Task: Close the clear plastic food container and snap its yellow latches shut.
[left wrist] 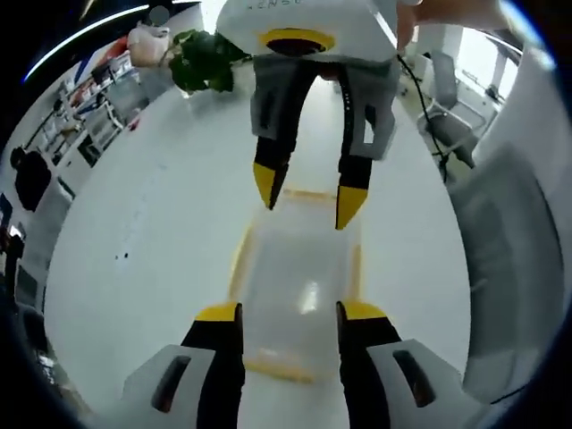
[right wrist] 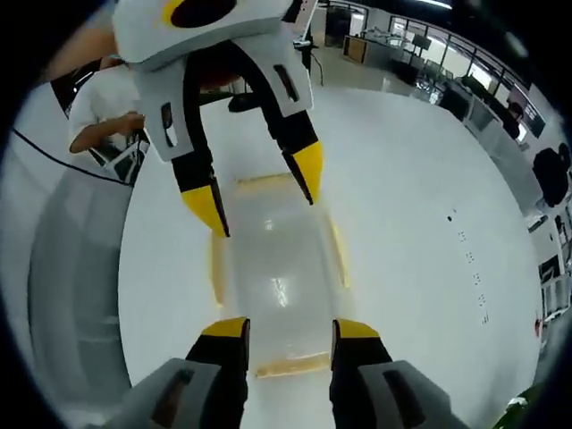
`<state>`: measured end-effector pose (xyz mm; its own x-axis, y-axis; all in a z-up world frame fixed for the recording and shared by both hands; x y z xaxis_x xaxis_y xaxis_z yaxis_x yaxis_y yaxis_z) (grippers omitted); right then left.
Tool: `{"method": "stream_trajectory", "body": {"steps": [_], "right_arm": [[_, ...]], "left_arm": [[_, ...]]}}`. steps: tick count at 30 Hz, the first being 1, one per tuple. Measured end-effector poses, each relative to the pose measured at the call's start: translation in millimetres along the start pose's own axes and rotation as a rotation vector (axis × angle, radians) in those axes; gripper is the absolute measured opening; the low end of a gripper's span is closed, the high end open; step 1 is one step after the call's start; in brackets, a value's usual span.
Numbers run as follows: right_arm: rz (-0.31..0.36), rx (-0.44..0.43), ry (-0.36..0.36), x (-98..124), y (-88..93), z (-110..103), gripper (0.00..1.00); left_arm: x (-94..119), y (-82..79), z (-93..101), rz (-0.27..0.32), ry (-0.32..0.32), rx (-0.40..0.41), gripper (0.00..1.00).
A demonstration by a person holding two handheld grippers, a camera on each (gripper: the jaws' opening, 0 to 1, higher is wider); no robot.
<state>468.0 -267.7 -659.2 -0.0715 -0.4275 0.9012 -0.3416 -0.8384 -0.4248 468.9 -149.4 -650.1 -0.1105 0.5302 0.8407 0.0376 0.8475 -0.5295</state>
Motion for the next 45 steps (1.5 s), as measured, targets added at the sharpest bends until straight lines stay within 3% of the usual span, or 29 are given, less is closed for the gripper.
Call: {"method": "stream_trajectory", "body": {"steps": [8, 12, 20, 38, 45], "right_arm": [[0.057, 0.009, -0.037, -5.5, -13.4, -6.3, 0.33], [0.054, 0.027, -0.037, -9.6, -16.5, -7.3, 0.32], [0.064, 0.025, -0.044, -11.2, -18.4, -6.6, 0.32], [0.095, 0.019, -0.014, -10.0, -26.4, 13.8, 0.32], [0.087, 0.028, -0.018, -13.1, -33.7, 18.5, 0.33]], "left_arm": [[-4.8, -7.4, 1.5, 0.031, 0.013, -0.022, 0.4], [-8.2, -13.3, 3.0, 0.05, 0.023, -0.019, 0.4], [-17.5, -14.1, 5.6, 0.034, 0.025, -0.049, 0.37], [-18.9, -11.3, 14.4, 0.028, 0.021, -0.056, 0.37], [-20.1, -12.6, 22.9, 0.039, 0.023, -0.061, 0.43]]}}
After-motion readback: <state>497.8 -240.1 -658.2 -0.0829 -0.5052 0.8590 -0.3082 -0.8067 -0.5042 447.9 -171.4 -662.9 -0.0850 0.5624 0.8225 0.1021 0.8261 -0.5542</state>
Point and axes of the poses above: the point that each gripper's makers call its tool centre point, and the gripper's own axes: x roughly backward along the fingers, z roughly to its right, y roughly out of its underside, the point moved 7 cm from there along x, roughly backward along the fingers, and after that the axes turned 7 degrees about -x, right-handed, at the moved point
